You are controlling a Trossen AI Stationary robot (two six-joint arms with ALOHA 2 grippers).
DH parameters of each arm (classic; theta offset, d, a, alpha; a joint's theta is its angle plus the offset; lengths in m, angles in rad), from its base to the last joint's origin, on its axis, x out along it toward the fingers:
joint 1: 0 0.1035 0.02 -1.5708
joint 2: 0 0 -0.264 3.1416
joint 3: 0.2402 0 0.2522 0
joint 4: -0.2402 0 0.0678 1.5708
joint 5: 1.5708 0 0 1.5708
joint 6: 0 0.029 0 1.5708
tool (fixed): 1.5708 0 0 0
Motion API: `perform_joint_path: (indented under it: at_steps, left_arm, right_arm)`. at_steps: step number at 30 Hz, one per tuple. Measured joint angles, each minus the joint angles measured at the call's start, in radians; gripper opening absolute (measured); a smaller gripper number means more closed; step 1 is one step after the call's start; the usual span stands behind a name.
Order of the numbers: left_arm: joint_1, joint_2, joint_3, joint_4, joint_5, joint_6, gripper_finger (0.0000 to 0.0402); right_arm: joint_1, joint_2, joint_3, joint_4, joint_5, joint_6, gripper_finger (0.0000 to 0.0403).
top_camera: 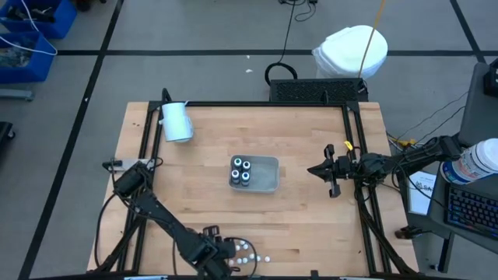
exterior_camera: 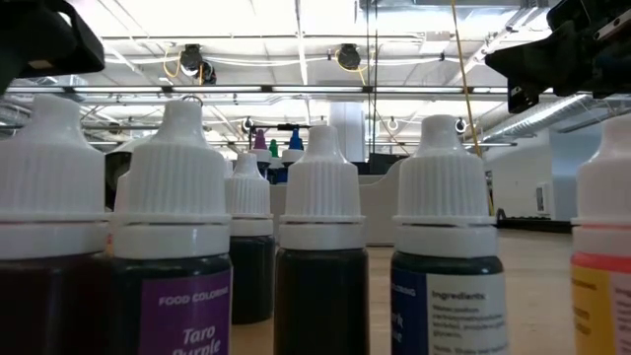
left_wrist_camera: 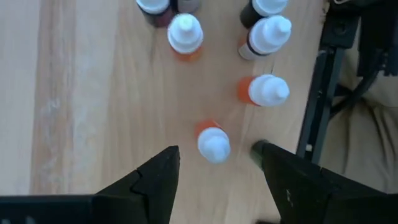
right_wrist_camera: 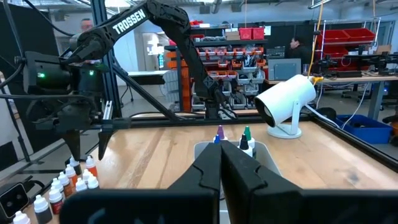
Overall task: Pick & Place food coloring
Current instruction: Put the small orange food coloring bottle into the gray bin
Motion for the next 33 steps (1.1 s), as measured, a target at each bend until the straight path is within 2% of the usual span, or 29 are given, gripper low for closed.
perform_joint_path:
  at_steps: [33]
  left_arm:
    - [0.022, 0.008, -0.002, -0.001, -0.021, 0.108, 0.0232]
  right_arm:
    - [0.000, 0.000, 0.000, 0.000, 0.001, -0.003, 0.0000]
